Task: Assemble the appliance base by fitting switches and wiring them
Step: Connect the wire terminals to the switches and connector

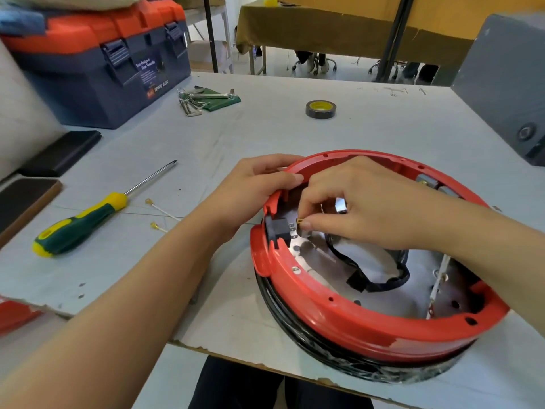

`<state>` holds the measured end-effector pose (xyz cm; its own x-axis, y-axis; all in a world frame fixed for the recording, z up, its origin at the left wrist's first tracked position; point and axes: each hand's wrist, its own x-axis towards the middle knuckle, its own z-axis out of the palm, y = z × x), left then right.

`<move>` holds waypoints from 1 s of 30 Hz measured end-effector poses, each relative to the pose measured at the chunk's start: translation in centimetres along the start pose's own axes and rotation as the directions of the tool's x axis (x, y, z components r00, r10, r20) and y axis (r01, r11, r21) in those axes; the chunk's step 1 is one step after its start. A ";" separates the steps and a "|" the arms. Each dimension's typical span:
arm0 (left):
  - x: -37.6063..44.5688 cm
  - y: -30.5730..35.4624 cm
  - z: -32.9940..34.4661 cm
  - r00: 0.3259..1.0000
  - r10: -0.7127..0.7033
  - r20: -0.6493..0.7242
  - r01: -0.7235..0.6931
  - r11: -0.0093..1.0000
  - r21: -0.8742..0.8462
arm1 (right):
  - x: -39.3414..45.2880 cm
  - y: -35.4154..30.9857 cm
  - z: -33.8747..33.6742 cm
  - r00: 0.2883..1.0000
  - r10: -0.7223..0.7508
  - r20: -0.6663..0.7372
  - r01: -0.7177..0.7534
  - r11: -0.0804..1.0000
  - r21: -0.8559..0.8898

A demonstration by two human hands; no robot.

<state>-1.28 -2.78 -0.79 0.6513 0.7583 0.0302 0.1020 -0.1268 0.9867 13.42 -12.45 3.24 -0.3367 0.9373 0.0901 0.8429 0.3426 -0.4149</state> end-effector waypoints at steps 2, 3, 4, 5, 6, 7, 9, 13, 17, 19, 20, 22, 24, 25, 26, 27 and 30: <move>0.0 -0.2 0.1 1.000 -0.001 0.000 0.001 1.000 -0.027 | 0.1 0.0 0.0 1.000 0.003 -0.003 -0.003 1.000 -0.006; 0.1 -0.3 0.1 1.000 -0.002 -0.001 0.002 0.999 -0.037 | 0.1 0.0 0.0 1.000 0.002 -0.005 -0.002 1.000 -0.005; 0.1 -0.3 0.1 1.000 -0.002 -0.002 0.002 0.999 -0.048 | 0.1 0.0 0.0 1.000 0.001 -0.007 -0.002 1.000 -0.005; 0.1 -0.4 0.2 1.000 -0.003 -0.002 0.003 0.998 -0.059 | 0.1 -0.1 0.1 1.000 0.001 -0.008 -0.001 1.000 -0.007; 0.1 -0.4 0.2 1.000 -0.001 -0.001 0.001 0.998 -0.067 | 0.2 -0.1 0.1 1.000 0.003 -0.004 -0.003 1.000 -0.012; 0.1 -0.4 0.2 1.000 0.001 -0.001 -0.001 0.998 -0.069 | 0.2 -0.2 0.2 1.000 0.004 0.004 -0.004 1.000 -0.017; 0.1 -0.4 0.2 1.000 0.007 -0.005 -0.008 0.998 -0.065 | 0.3 -0.2 0.2 1.000 0.006 0.015 -0.005 1.000 -0.017; 0.1 -0.5 0.2 1.000 0.019 -0.008 -0.019 0.998 -0.068 | 0.3 -0.5 0.2 1.000 -0.006 0.022 0.006 1.000 -0.019; 0.0 -0.5 0.1 1.000 0.018 -0.003 -0.018 0.999 -0.047 | 0.4 -0.6 0.1 1.000 -0.013 0.017 0.013 1.000 -0.005; 0.1 -0.5 0.2 1.000 0.016 -0.004 -0.017 0.999 -0.048 | 0.4 -0.4 0.1 0.999 -0.006 0.035 0.006 1.000 -0.003; 0.1 -0.5 0.2 1.000 0.016 -0.005 -0.016 0.999 -0.052 | 0.3 -0.3 0.0 0.999 -0.001 0.044 0.001 1.000 0.001; 0.1 -0.5 0.2 1.000 0.013 -0.009 -0.014 0.998 -0.056 | 0.2 -0.2 0.0 0.999 0.002 0.054 -0.003 1.000 0.010; 0.1 -0.5 0.2 1.000 0.010 -0.010 -0.011 0.999 -0.047 | 0.2 -0.2 0.0 0.999 0.003 0.054 -0.004 1.000 0.025; 0.0 -0.5 0.2 1.000 0.009 -0.010 -0.009 0.999 -0.046 | 0.2 -0.2 0.0 0.999 0.003 0.053 -0.005 0.999 0.033; 0.0 -0.4 0.2 1.000 0.007 -0.010 -0.007 0.999 -0.046 | 0.2 -0.2 -0.1 0.999 0.003 0.054 -0.006 0.999 0.038; 0.0 -0.4 0.2 1.000 0.006 -0.010 -0.006 0.999 -0.046 | 0.2 -0.2 -0.1 0.999 0.003 0.054 -0.005 0.999 0.041; -0.1 -0.3 0.3 1.000 0.000 -0.010 0.000 0.999 -0.039 | 0.1 -0.2 -0.1 0.998 0.000 0.055 -0.002 0.999 0.041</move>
<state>-1.15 -2.96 -1.10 0.6435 0.7648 0.0316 0.0721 -0.1016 0.9922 13.21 -12.40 3.41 -0.3595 0.9323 0.0403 0.8257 0.3379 -0.4517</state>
